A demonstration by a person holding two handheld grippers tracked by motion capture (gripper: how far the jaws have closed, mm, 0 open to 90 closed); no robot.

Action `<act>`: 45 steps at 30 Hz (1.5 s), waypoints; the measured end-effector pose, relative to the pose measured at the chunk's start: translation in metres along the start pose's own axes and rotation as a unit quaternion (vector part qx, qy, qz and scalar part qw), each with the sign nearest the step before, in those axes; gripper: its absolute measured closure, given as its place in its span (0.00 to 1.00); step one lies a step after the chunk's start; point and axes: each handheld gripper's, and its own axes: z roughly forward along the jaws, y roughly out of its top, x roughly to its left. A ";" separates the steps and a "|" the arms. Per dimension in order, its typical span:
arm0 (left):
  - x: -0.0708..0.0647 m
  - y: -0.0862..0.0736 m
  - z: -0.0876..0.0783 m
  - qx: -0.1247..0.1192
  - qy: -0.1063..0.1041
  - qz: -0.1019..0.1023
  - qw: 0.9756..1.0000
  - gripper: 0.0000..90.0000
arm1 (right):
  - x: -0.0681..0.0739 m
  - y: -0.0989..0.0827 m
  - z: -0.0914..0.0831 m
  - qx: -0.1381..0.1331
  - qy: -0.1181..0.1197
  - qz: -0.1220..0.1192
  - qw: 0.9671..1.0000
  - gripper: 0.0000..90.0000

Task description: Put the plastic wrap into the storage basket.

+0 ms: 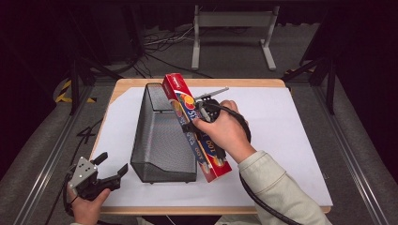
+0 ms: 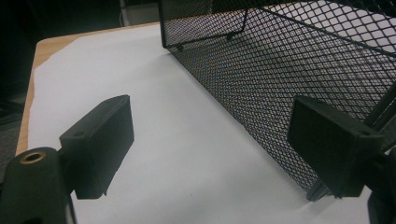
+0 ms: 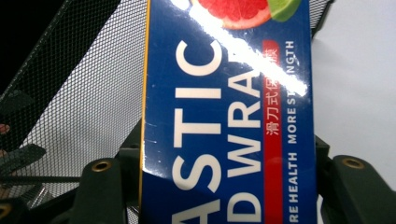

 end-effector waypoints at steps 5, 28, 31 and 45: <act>0.001 -0.001 0.000 -0.002 0.001 -0.003 1.000 0.17 | 0.006 0.002 0.012 0.004 0.006 0.002 1.000 0.44; 0.003 -0.002 -0.001 -0.002 0.004 -0.005 1.000 0.17 | 0.020 0.011 0.050 0.051 -0.003 0.011 0.999 0.44; 0.004 -0.002 -0.001 -0.003 0.008 -0.006 1.000 0.17 | 0.022 0.012 0.053 0.056 0.002 0.014 0.998 0.44; 0.005 -0.003 -0.001 -0.003 0.008 -0.008 1.000 0.17 | 0.024 0.008 0.073 0.096 -0.004 0.033 0.995 0.43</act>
